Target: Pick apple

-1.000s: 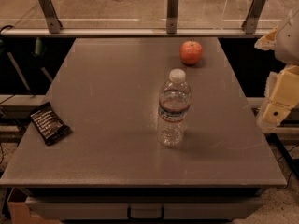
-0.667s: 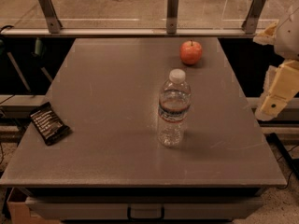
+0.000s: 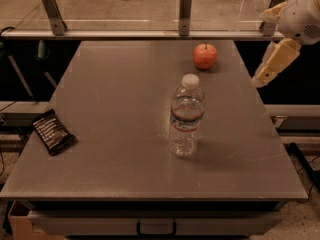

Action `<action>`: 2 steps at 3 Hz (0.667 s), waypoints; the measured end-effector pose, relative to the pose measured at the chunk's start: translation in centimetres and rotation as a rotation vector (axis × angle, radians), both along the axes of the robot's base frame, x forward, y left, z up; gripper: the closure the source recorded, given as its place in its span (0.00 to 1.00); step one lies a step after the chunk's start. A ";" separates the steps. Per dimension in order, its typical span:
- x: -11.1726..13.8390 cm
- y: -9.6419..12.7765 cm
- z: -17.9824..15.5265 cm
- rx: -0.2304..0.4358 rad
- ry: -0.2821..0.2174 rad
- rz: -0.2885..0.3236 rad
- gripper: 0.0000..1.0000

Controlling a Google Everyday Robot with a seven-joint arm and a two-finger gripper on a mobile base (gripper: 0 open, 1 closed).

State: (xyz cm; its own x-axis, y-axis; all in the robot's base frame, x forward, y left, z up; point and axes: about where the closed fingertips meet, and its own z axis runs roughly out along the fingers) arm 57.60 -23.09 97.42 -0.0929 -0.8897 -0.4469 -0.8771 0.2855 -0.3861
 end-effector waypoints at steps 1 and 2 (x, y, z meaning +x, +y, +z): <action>7.1 1.1 -0.5 0.135 -0.070 -0.013 0.00; 12.3 2.4 -2.6 0.251 -0.049 -0.046 0.00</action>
Offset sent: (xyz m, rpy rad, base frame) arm 0.1933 0.0342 -0.0468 0.4067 -0.0123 -0.1088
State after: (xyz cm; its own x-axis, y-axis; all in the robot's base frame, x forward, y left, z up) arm 69.92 -20.66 94.84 -0.1033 -0.7455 -0.6585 -0.8428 0.4172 -0.3401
